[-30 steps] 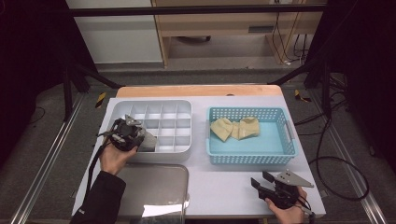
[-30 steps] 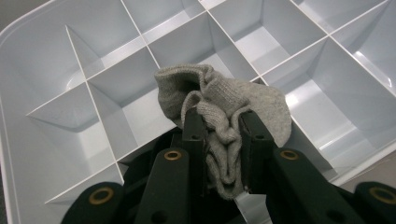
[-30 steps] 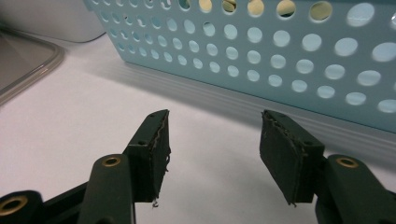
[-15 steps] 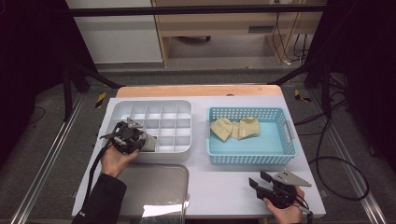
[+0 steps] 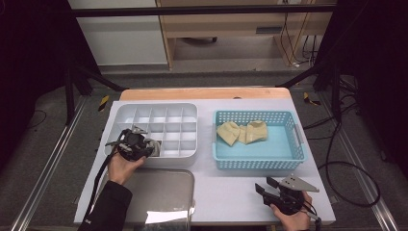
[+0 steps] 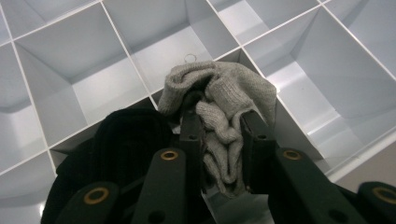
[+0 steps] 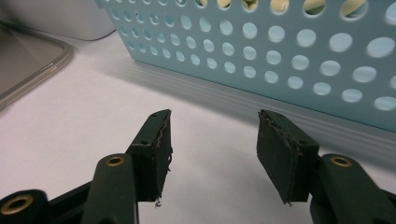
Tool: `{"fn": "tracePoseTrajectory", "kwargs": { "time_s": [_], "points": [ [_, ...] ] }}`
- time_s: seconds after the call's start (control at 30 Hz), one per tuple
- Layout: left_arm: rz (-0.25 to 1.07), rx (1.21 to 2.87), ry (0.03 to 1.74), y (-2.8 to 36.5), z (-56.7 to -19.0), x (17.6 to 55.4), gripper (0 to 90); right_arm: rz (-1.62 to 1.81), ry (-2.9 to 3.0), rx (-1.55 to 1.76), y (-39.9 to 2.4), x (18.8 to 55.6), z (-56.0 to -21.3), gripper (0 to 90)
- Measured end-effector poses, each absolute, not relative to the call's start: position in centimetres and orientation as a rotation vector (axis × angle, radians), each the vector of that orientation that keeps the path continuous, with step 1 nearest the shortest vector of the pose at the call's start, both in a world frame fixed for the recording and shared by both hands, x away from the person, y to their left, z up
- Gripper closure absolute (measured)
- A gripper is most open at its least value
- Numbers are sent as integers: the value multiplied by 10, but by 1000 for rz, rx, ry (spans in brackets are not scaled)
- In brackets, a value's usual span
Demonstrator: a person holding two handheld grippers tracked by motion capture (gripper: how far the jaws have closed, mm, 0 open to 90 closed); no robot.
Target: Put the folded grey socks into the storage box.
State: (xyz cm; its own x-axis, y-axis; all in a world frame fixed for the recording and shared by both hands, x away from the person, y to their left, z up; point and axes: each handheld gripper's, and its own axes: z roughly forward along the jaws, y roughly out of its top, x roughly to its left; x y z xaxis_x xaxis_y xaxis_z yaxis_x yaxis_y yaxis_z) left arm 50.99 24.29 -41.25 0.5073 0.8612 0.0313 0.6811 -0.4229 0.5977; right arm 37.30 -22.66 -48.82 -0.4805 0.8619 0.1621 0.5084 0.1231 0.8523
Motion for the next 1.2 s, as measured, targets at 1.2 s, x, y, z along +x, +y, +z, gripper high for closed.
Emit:
{"fn": "tracePoseTrajectory", "kwargs": {
  "time_s": [1.2],
  "points": [
    [465, 2082, 1229, 244, -405, 507, 805, 1307, 2041, 1311, -226, 372, -487, 476]
  ]
}}
